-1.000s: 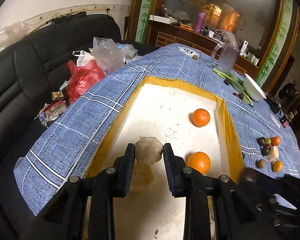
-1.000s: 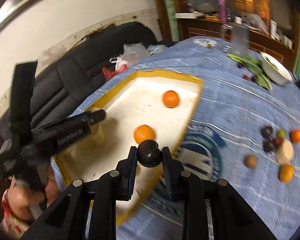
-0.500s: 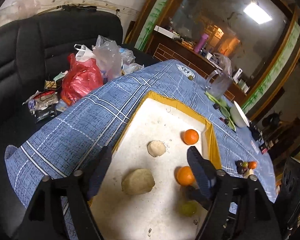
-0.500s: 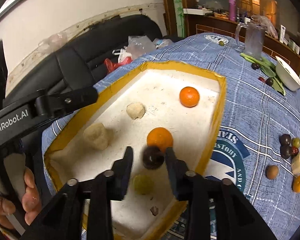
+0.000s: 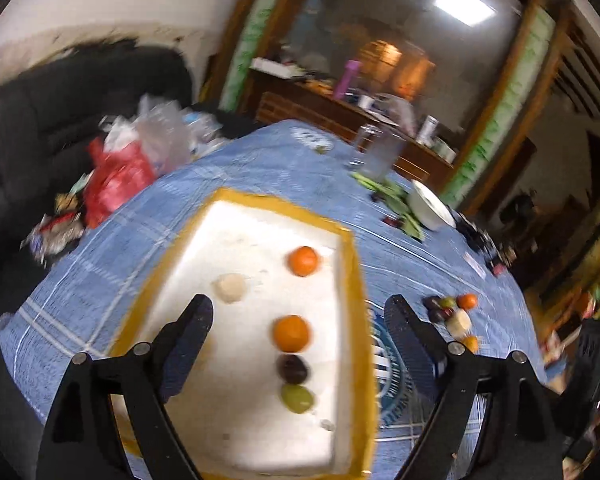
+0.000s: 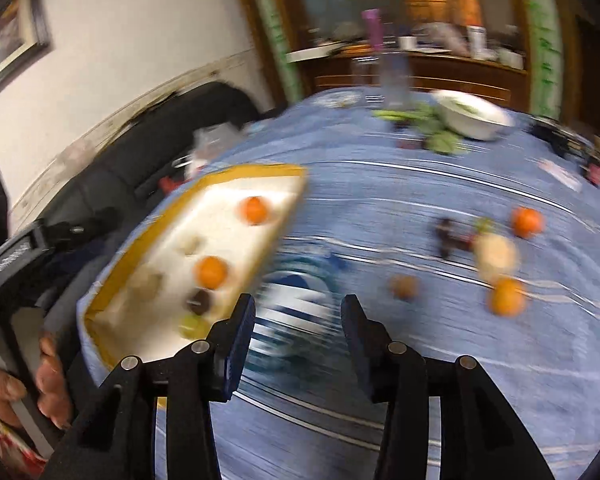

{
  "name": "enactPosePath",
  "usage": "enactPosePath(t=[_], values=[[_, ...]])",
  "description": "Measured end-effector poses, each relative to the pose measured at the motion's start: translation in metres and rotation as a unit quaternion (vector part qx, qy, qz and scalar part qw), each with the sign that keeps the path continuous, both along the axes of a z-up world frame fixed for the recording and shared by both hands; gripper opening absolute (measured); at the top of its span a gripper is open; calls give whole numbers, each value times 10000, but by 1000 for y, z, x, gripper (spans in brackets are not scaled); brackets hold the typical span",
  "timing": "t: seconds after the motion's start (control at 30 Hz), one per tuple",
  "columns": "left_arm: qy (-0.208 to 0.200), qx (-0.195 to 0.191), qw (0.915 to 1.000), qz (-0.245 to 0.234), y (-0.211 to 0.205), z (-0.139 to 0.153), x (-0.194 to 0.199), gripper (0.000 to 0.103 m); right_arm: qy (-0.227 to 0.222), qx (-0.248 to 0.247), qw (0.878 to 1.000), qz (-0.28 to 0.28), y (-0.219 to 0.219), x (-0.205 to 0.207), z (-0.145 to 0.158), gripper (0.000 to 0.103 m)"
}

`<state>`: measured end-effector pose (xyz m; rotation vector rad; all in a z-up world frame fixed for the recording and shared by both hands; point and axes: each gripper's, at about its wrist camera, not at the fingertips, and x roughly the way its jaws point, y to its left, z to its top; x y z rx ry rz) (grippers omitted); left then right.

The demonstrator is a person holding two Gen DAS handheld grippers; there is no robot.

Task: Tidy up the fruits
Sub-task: 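Return to the cluster and grasp a brown fuzzy ball with the right tool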

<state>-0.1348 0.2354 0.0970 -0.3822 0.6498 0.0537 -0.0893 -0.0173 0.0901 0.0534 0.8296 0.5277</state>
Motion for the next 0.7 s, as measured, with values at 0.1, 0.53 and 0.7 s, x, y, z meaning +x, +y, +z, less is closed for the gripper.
enactPosePath(t=[0.1,0.53,0.7], values=[[145,496,9978,-413,-42,-2,10,87,78,-66,9983,-576,-55,-2,-6,50],[787,378,9891,-1184,-111,-28,31,87,259,-333,9917,-1217,-120,24,-30,50],[736,654,9863,-1326,-127,-28,40,72,344,-501,9917,-1132,-102,61,-47,50]])
